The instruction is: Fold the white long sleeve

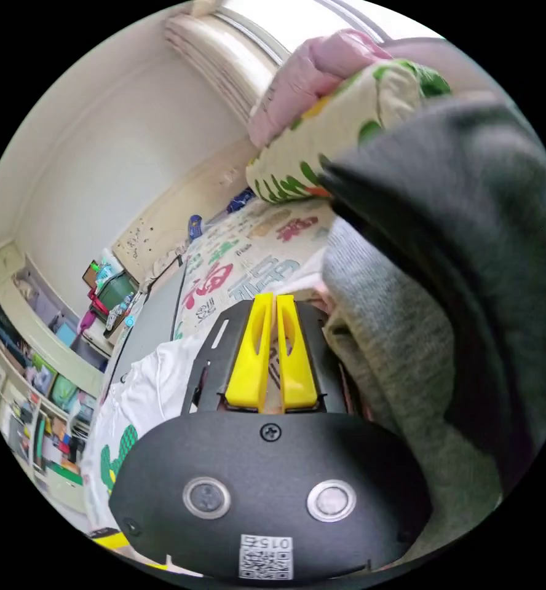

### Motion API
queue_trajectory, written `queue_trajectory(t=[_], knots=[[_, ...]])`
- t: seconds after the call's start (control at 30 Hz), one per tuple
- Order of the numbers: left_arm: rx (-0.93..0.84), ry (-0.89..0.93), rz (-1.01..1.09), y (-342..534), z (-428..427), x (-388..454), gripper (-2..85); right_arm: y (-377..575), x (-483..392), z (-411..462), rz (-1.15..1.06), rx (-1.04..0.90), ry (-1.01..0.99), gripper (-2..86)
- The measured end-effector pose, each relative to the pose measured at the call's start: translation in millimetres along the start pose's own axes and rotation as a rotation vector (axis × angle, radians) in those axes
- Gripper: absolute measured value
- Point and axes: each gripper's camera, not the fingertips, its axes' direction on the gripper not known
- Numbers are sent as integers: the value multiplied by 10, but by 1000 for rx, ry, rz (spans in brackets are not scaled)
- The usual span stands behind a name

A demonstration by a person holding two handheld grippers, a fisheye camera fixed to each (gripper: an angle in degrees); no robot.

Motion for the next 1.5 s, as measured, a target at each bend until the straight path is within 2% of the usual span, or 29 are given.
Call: queue_trajectory(t=[0.1, 0.13, 0.17, 0.2, 0.23, 0.27, 0.37, 0.47, 0.67, 0.8, 0.87, 0.93, 1.07, 1.13, 1.2, 1.27, 1.43, 1.5], knots=[[0, 6, -7, 212, 139, -17, 152, 243, -634, -642, -258, 164, -39, 1], [4, 1, -10, 305, 178, -17, 154, 419, -951, -884, -452, 175, -146, 0], [14, -2, -12, 407, 201, -18, 156, 644, -1288, -1080, -677, 108, -304, -2], [20, 0, -13, 460, 208, -21, 156, 779, -1459, -1160, -790, 43, -388, -3], [37, 4, -17, 575, 210, -39, 157, 1070, -1753, -1243, -992, -134, -521, -5], [59, 14, -25, 696, 200, -74, 157, 1357, -1968, -1266, -1119, -299, -578, -6], [99, 33, -60, 983, 176, -228, 158, 1913, -2129, -1289, -1332, -554, -611, -8], [120, -64, -122, 1232, 100, -407, 161, 2118, -2061, -1361, -1362, -633, -615, -8], [152, -208, -185, 1618, -304, -644, 166, 2367, -1972, -1678, -1432, -647, -614, -8], [68, -316, -160, 1651, -474, -964, 172, 2521, -1942, -1801, -1472, -648, -597, -7], [44, -302, -218, 1642, -485, -1476, 173, 2587, -1913, -1860, -1477, -653, -597, -7], [108, -278, -301, 1680, -464, -1935, 170, 2630, -1889, -1891, -1474, -659, -595, -7], [101, -141, -565, 1794, 102, -3103, 173, 2737, -1851, -1932, -1475, -675, -575, -7], [89, -113, -623, 1846, 327, -3393, 173, 2779, -1836, -1950, -1480, -680, -576, -7], [107, -79, -638, 1889, 483, -3530, 171, 2814, -1821, -1967, -1486, -681, -582, -6], [55, 35, -634, 1839, 738, -3616, 158, 2865, -1805, -1967, -1480, -690, -588, -6], [53, -54, -583, 1739, 585, -3360, 67, 2983, -1758, -1995, -1489, -679, -581, 0], [134, -68, -577, 1771, 288, -3218, 21, 2981, -1707, -1998, -1479, -668, -595, 9]])
